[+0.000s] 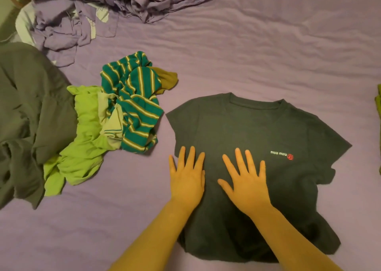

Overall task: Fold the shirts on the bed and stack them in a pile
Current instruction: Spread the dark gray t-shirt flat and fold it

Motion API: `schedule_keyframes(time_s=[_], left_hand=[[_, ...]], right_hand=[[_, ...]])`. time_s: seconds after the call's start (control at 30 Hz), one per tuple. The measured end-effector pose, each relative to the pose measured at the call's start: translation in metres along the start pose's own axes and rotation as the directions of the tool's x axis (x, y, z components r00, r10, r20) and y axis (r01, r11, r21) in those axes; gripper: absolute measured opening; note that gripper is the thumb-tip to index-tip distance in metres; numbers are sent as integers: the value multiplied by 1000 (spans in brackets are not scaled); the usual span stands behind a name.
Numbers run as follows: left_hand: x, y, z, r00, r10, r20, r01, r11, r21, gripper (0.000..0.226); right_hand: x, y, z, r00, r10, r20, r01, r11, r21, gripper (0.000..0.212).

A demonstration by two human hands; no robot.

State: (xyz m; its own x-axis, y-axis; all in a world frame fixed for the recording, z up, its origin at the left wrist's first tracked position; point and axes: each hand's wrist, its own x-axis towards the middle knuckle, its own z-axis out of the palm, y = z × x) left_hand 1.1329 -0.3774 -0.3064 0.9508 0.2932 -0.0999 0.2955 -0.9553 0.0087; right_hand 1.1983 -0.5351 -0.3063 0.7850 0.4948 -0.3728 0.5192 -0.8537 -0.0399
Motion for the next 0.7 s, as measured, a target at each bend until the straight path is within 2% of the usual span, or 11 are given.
schedule_keyframes(time_s=[0.17, 0.3, 0.37, 0.47, 0.57, 0.6, 0.63, 0.7], left_hand=[[-50, 12, -1, 993, -38, 114, 49, 995, -93, 63], [-96, 16, -3, 980, -117, 160, 167, 924, -344, 77], [-117, 18, -5, 957, -202, 210, 283, 817, -502, 81], [-141, 25, -13, 912, -319, 259, 399, 534, -745, 78], [-159, 35, -22, 806, -437, 399, 531, 238, -813, 62], [-166, 37, -21, 788, -445, 426, 551, 198, -811, 55], [-172, 38, -20, 792, -433, 430, 550, 202, -811, 49], [-183, 38, -19, 842, -382, 381, 500, 289, -816, 36]], right_hand=[[-54, -15, 11, 992, 87, 96, -92, 995, 48, 76], [-93, -26, 21, 987, 78, 142, -91, 992, 89, 75], [-108, -27, 27, 987, 75, 142, -91, 990, 112, 71], [-127, -27, 33, 991, 39, 127, -57, 989, 138, 63], [-139, -23, 36, 993, 1, 122, -20, 987, 157, 60], [-142, -20, 37, 992, -12, 126, -8, 987, 161, 60], [-146, -18, 39, 992, -24, 124, 4, 986, 165, 60], [-154, -14, 39, 992, -45, 121, 24, 985, 172, 62]])
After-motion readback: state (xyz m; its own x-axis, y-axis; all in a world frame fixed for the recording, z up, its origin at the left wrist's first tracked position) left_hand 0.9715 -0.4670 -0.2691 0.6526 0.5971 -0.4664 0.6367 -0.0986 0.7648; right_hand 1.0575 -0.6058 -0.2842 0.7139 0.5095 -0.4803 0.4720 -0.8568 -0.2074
